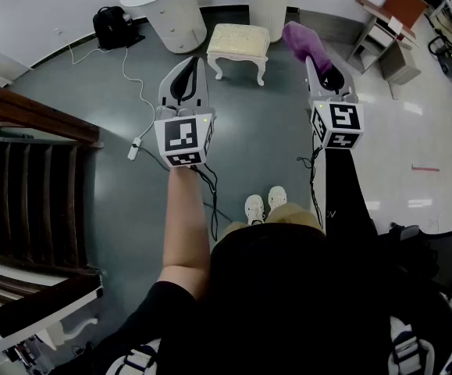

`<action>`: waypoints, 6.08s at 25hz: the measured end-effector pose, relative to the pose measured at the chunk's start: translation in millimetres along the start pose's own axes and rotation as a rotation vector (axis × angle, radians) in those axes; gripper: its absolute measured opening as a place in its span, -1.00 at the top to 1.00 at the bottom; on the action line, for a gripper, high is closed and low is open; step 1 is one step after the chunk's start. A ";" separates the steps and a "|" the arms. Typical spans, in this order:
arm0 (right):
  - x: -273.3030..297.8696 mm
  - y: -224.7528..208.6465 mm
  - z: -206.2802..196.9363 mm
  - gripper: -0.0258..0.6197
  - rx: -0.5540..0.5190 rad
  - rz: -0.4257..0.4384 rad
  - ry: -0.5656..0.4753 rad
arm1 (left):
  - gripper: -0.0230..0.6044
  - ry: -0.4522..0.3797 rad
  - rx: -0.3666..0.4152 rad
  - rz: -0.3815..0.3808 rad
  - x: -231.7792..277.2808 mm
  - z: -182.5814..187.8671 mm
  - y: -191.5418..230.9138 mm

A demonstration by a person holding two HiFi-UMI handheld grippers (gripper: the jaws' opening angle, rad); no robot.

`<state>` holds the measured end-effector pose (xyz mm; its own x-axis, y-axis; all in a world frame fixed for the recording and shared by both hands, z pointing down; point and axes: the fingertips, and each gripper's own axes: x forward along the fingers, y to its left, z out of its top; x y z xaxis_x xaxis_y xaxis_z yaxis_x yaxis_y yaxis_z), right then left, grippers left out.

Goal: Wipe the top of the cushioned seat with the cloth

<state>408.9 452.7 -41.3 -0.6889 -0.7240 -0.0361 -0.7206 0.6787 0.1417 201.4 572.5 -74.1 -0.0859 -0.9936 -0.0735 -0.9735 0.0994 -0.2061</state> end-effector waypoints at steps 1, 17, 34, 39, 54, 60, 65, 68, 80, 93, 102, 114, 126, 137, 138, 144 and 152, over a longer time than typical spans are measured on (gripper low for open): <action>0.7 0.8 -0.9 0.66 -0.001 -0.001 0.003 | 0.91 0.002 -0.004 0.000 0.4 -1.9 1.3; 8.9 1.4 -14.1 0.66 0.054 0.010 -0.002 | 0.91 0.016 -0.026 -0.019 12.2 -19.3 8.2; 226.7 -45.8 -41.6 0.66 0.116 0.095 -0.011 | 0.91 0.046 -0.026 -0.016 199.5 -60.5 76.7; 273.8 -58.5 -46.4 0.66 0.140 0.117 -0.015 | 0.91 0.052 -0.020 -0.015 244.9 -66.1 86.3; 414.9 -57.3 -52.6 0.66 0.156 0.136 -0.035 | 0.91 0.033 0.005 -0.074 365.3 -88.5 161.4; 508.4 -48.5 -60.7 0.66 0.144 0.099 0.006 | 0.91 0.034 -0.020 -0.139 449.4 -114.8 216.7; 588.3 -42.2 -79.4 0.66 0.164 0.046 0.056 | 0.91 0.047 -0.026 -0.209 522.9 -145.5 262.4; 629.9 -39.5 -98.7 0.66 0.186 0.023 0.100 | 0.91 0.065 -0.036 -0.253 562.2 -167.6 282.2; 719.9 -19.1 -239.0 0.66 0.296 0.015 0.304 | 0.91 0.179 -0.135 -0.383 661.6 -303.2 304.9; 733.6 32.2 -476.7 0.66 0.452 -0.054 0.728 | 0.91 0.287 -0.203 -0.434 679.7 -458.7 267.4; 769.9 69.2 -590.5 0.66 0.668 -0.032 0.816 | 0.91 0.402 -0.231 -0.429 685.6 -556.1 255.0; 781.5 111.9 -678.9 0.66 0.873 -0.100 1.017 | 0.91 0.438 -0.257 -0.431 685.4 -584.4 245.2; 739.6 28.8 -701.0 0.66 0.876 -0.207 1.003 | 0.91 0.481 -0.272 -0.426 708.3 -596.4 186.7; 664.3 -91.5 -714.6 0.66 0.903 -0.350 0.976 | 0.91 0.488 -0.255 -0.439 723.9 -571.9 102.2; 657.0 -101.4 -716.0 0.66 0.898 -0.361 0.977 | 0.91 0.485 -0.256 -0.435 724.6 -568.4 97.6; 613.3 -155.1 -721.6 0.66 0.820 -0.456 1.018 | 0.91 0.482 -0.261 -0.408 720.6 -557.6 78.7; 561.1 -202.3 -704.0 0.66 0.755 -0.581 1.013 | 0.91 0.497 -0.228 -0.396 714.5 -567.6 73.9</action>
<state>223.1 -177.9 606.2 -0.1578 -0.4754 0.8655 -0.9720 -0.0799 -0.2211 -52.3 -160.7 412.0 0.2521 -0.8651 0.4337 -0.9674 -0.2368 0.0899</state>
